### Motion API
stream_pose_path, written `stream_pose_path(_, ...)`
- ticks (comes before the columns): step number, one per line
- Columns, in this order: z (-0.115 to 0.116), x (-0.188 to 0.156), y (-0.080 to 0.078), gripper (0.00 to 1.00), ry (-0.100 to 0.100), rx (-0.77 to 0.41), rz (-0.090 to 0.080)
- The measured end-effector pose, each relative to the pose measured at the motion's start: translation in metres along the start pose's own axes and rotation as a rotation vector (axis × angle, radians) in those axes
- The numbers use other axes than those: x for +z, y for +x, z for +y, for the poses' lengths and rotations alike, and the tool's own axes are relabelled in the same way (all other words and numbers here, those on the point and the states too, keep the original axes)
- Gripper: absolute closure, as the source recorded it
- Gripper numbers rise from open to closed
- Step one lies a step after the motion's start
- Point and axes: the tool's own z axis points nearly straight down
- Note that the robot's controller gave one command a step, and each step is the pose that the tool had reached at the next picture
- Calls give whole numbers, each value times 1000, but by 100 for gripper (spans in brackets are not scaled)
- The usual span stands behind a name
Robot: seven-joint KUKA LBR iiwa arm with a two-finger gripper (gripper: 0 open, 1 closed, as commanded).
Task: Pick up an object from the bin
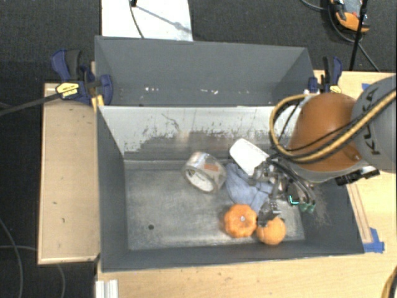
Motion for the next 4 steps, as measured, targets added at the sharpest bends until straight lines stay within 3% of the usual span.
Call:
stream_pose_path(1,-10,75,2,100,1,-262,-7)
stream_pose_path(2,-10,77,4,0,0,-263,0)
stream_pose_path(3,-9,75,2,100,0,-264,-6)
stream_pose_path(4,-10,77,4,0,0,-265,0)
